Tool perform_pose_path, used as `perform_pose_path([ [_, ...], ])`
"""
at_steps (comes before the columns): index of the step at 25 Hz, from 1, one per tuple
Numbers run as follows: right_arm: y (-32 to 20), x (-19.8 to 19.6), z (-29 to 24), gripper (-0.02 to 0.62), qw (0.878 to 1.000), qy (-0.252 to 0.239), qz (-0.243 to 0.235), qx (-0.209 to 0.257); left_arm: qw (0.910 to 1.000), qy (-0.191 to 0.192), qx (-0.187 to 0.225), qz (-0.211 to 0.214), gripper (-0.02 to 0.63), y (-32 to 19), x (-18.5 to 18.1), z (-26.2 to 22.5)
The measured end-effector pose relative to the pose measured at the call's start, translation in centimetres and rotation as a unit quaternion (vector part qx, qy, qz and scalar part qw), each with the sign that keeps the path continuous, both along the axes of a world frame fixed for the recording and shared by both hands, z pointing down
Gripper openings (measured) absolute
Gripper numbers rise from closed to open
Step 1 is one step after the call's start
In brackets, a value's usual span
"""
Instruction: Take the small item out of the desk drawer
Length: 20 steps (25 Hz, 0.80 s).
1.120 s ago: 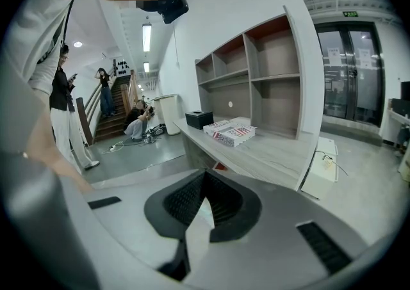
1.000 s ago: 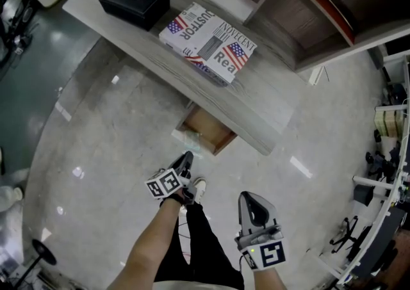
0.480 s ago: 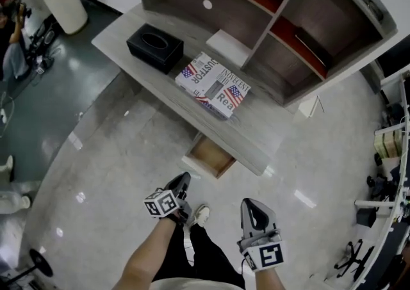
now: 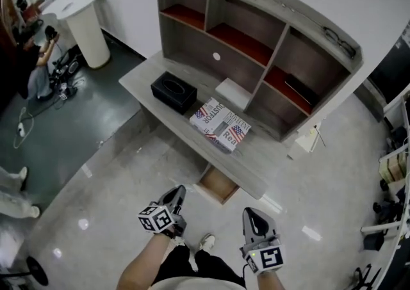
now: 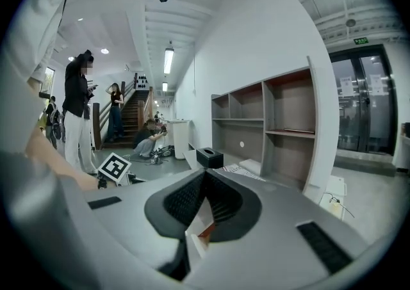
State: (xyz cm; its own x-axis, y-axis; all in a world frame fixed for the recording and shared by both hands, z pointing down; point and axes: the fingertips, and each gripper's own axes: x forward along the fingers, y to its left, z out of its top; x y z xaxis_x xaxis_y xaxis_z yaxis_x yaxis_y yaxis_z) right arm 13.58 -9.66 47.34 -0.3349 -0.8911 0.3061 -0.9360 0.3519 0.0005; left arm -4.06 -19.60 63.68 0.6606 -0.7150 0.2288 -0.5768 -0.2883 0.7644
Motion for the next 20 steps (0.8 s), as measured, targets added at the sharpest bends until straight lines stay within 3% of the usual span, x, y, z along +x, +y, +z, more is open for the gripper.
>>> perform_pose_path([
  [8, -0.6, 0.3, -4.8, 0.023, 0.999, -0.005, -0.003, 0.037, 0.9939, -0.015, 0.098, -0.049, 0.02, -0.2, -5.2, -10.7],
  [20, -1.0, 2.9, -10.6, 0.023, 0.995, -0.002, 0.017, 0.098, 0.9692, -0.045, 0.211, -0.118, 0.02, 1.8, -11.2, -21.6],
])
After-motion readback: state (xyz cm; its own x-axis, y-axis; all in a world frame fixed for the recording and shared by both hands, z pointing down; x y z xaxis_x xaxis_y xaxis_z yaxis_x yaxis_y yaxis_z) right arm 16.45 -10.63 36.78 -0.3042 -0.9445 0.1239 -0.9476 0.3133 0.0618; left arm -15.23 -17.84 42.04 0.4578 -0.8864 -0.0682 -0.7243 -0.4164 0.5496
